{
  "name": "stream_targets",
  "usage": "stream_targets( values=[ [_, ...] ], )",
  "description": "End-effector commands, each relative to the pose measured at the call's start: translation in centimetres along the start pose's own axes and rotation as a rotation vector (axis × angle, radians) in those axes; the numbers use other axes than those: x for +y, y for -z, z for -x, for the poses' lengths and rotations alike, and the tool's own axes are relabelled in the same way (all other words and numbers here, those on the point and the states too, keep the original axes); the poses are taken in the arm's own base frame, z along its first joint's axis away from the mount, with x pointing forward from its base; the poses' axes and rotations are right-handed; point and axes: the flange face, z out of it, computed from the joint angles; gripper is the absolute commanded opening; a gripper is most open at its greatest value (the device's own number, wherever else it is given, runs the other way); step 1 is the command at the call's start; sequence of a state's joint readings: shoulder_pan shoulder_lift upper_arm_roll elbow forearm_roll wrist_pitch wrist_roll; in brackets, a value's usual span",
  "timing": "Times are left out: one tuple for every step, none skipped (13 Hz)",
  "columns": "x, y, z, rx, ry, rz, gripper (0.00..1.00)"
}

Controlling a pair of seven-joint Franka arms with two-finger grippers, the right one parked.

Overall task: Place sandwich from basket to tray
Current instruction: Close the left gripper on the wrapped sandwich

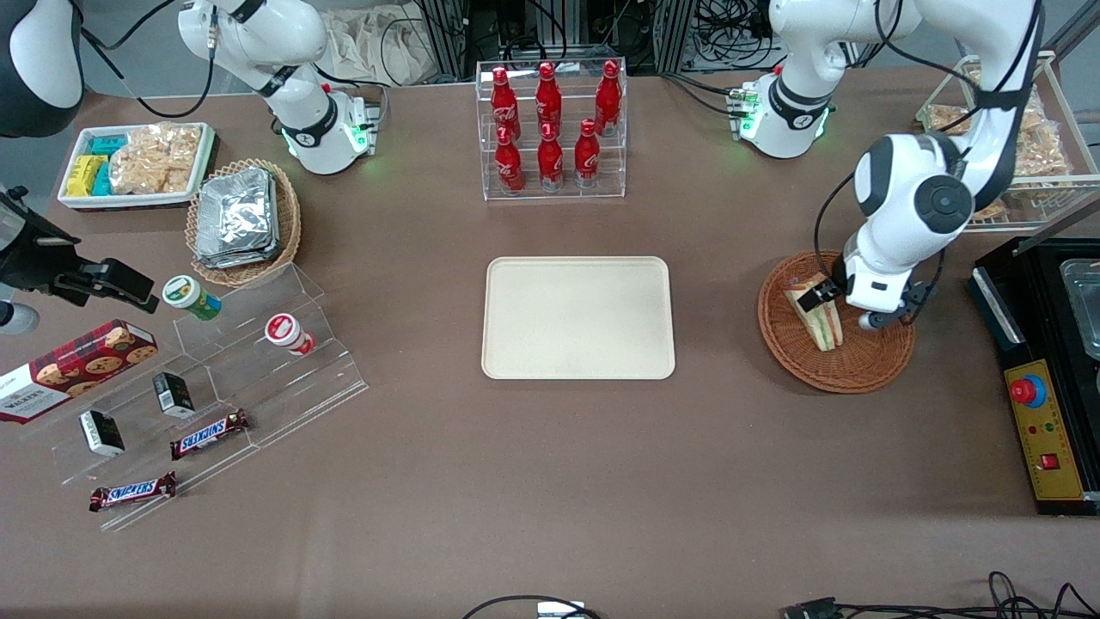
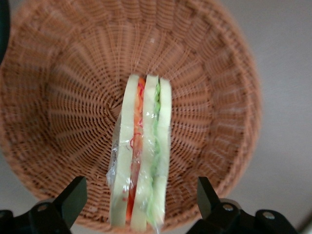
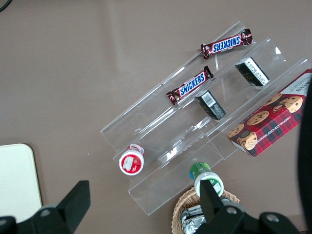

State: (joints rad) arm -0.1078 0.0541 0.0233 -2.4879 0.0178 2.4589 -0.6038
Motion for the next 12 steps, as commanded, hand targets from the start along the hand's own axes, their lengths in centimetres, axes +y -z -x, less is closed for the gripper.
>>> stream_targets(
  values=[
    [-0.4,-2.5,1.1,0.009,0.006,0.004,1.00],
    [-0.3,-2.7,1.2,0.006,-0.001,0.000,0.99],
    [-0.3,-2.7,1.2,0.007,-0.008,-0.002,0.97],
    [-0.3,-2.7,1.2,0.008,-0.019,-0.002,0.87],
    [-0.3,-2.7,1.2,0.009,-0.023,-0.004,0.55],
    [-0.2,-2.6,1.2,0.009,-0.029,-0.004,0.16],
    [-0.1,-2.6,1.3,0.008,-0.037,-0.005,0.00],
    [-0.1,-2.4,1.3,0.009,-0.038,-0.004,0.00],
    [-0.2,-1.9,1.2,0.004,-0.036,-0.008,0.00],
    [-0.4,-0.4,1.2,-0.020,-0.061,-0.024,0.00],
    [-0.5,2.6,1.1,-0.021,-0.087,-0.023,0.00],
    [-0.9,6.1,1.2,0.013,-0.094,-0.001,0.00]
  ],
)
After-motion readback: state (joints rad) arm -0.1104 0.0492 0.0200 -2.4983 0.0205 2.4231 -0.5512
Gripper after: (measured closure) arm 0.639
